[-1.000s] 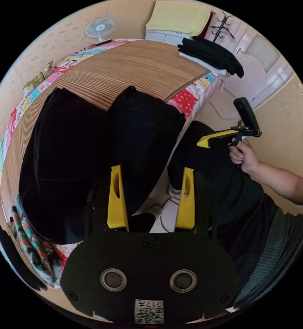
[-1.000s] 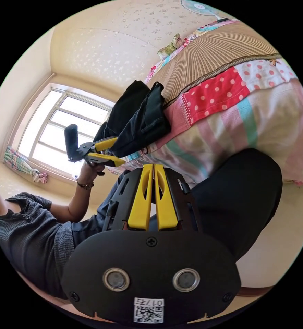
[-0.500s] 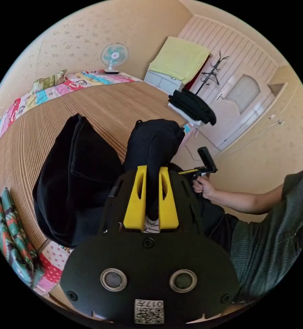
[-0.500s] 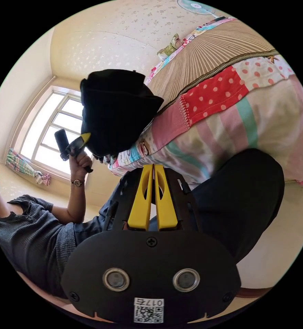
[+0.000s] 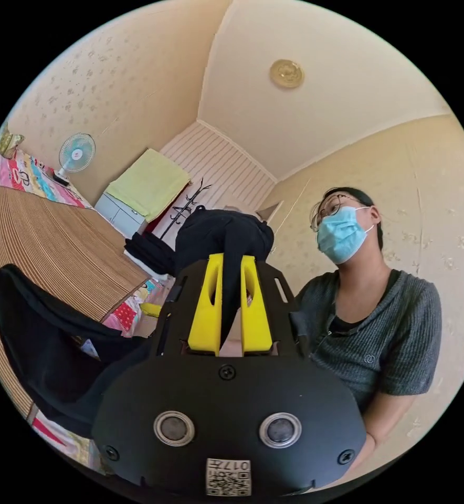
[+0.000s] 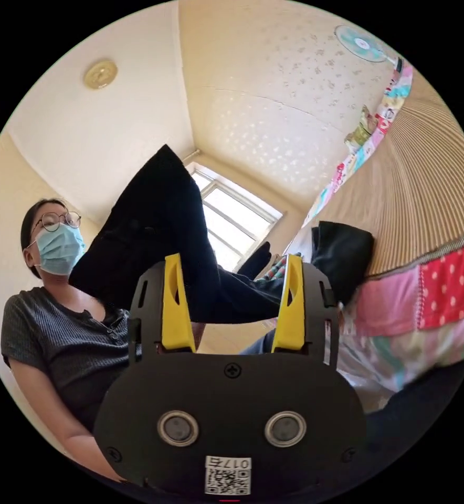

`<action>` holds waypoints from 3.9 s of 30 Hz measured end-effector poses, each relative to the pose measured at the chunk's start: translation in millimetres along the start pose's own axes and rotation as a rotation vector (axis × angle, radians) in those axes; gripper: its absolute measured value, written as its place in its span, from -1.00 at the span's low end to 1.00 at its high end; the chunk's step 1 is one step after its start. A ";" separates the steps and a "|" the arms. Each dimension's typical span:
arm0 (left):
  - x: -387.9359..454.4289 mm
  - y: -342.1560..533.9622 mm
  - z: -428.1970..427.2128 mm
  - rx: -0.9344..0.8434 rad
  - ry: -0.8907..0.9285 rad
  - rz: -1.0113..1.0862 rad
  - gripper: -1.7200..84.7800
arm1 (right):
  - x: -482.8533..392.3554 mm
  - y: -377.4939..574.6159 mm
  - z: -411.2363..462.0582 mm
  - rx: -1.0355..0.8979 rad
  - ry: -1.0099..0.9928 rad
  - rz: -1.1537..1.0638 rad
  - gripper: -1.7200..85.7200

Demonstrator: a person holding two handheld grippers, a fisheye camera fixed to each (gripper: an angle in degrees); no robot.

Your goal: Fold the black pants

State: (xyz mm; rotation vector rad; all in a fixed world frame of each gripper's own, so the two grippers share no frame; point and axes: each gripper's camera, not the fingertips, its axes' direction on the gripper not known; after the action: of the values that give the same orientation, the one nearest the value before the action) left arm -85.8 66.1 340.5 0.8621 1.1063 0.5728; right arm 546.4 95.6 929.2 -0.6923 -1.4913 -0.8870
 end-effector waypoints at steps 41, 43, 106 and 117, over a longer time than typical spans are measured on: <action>70.0 4.2 174.6 -0.618 -0.896 -0.063 -0.49 | -268.6 -325.1 2.3 0.108 0.565 -0.484 -0.84; 83.9 -5.7 186.9 -0.489 -0.942 -0.033 -0.49 | -276.4 -326.2 14.0 0.100 0.584 -0.508 -0.84; -427.8 -461.6 64.2 -0.414 -0.862 -0.638 -0.63 | 340.3 -497.6 309.0 -0.902 1.108 0.155 -0.75; -435.1 -149.1 163.2 -0.693 -1.096 -0.459 -0.65 | 376.8 -151.2 246.3 -0.812 1.003 0.218 -0.90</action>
State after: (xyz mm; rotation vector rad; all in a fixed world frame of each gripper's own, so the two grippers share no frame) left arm -93.1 -402.4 476.8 0.1903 0.0401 0.0195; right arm 244.5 196.4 1281.6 -0.7755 -0.1283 -1.3918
